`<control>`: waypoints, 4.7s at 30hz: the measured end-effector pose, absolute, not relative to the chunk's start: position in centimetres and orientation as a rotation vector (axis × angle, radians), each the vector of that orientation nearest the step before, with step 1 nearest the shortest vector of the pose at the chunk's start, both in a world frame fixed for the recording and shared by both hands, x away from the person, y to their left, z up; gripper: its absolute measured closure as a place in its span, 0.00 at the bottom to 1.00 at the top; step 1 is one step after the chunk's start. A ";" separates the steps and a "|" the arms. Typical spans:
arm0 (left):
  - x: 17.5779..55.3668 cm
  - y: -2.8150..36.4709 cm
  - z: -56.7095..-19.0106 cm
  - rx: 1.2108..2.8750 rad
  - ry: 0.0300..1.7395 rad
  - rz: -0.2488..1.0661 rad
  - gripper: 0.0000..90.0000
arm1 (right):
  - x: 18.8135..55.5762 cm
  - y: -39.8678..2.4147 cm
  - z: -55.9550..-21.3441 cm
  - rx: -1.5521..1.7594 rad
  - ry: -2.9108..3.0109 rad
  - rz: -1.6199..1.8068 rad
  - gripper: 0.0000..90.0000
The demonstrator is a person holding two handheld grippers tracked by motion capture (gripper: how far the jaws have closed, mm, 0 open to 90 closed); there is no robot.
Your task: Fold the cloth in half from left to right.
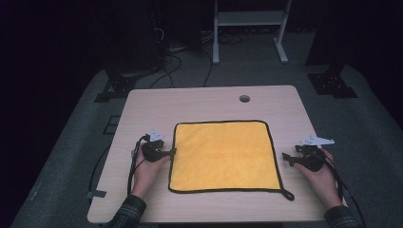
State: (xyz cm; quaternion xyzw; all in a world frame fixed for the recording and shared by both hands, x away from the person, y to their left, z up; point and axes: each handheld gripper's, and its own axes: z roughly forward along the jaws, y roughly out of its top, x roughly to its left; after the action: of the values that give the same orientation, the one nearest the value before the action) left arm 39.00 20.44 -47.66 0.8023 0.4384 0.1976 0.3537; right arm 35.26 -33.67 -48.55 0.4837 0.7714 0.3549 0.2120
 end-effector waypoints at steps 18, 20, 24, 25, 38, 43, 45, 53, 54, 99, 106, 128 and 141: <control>38.5 19.4 -47.8 2.016 1.139 0.452 0.95 | 35.2 -33.6 -48.6 1.340 2.147 0.988 0.34; 38.6 19.5 -47.8 2.008 1.142 0.433 0.97 | 35.2 -33.6 -48.6 1.340 2.147 0.988 0.34; 39.0 19.8 -47.8 1.987 1.164 0.372 0.99 | 35.2 -33.6 -48.5 1.336 2.149 0.988 0.34; 39.1 20.0 -47.7 1.986 1.167 0.349 0.99 | 35.2 -33.6 -48.6 1.335 2.150 0.988 0.34; 38.9 21.3 -46.8 1.942 1.186 0.286 0.99 | 35.2 -33.6 -48.6 1.328 2.156 0.991 0.34; 38.7 22.3 -46.4 1.923 1.206 0.291 0.99 | 35.2 -33.6 -48.6 1.327 2.156 0.991 0.34; 38.7 22.7 -46.3 1.917 1.215 0.294 0.99 | 35.2 -33.6 -48.6 1.327 2.157 0.991 0.34; 38.6 25.2 -45.9 1.885 1.268 0.310 0.99 | 35.2 -33.6 -48.6 1.326 2.157 0.991 0.34; 38.6 25.6 -45.8 1.885 1.279 0.313 0.99 | 35.2 -33.6 -48.6 1.326 2.157 0.991 0.34; 40.0 18.7 -42.6 1.754 1.060 0.063 0.99 | 35.2 -33.6 -48.6 1.326 2.158 0.991 0.34; 40.3 16.4 -42.7 1.780 1.020 0.018 0.99 | 35.2 -33.6 -48.6 1.325 2.158 0.991 0.34; 41.4 9.5 -42.7 1.854 0.888 -0.074 0.99 | 35.2 -33.6 -48.6 1.324 2.159 0.992 0.34; 42.5 5.7 -43.3 1.883 0.851 -0.106 0.99 | 35.2 -33.6 -48.6 1.322 2.161 0.992 0.33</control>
State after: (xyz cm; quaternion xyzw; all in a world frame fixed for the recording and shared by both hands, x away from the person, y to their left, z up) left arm 42.53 5.73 -43.28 0.7822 0.3537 -0.0438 0.5111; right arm 35.21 -33.61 -48.56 0.4752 0.7767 0.3566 0.2091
